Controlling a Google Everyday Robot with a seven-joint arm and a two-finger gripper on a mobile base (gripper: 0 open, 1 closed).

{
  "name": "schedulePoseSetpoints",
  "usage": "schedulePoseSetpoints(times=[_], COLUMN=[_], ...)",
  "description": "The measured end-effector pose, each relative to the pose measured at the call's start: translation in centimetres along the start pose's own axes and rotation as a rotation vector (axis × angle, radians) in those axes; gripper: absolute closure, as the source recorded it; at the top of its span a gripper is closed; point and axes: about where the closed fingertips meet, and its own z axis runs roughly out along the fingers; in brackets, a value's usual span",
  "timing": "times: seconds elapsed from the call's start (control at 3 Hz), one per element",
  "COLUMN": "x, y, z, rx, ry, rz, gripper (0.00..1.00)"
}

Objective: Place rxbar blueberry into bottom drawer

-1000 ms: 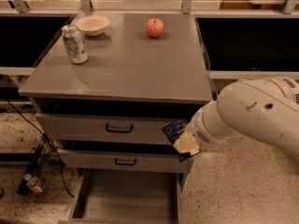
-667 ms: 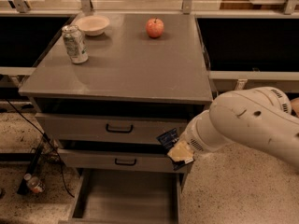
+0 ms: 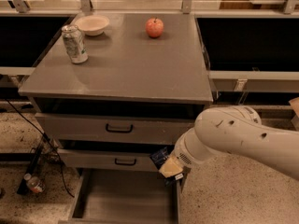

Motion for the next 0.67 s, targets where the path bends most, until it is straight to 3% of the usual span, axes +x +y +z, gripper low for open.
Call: schedulePoseSetpoints(times=[0.33, 0.67], x=[0.1, 0.4], y=[0.0, 0.1], z=[0.5, 3.0], rx=[-0.003, -0.030], ry=[0.002, 0.007], rz=[0.010, 0.045], gripper=[1.00, 1.00])
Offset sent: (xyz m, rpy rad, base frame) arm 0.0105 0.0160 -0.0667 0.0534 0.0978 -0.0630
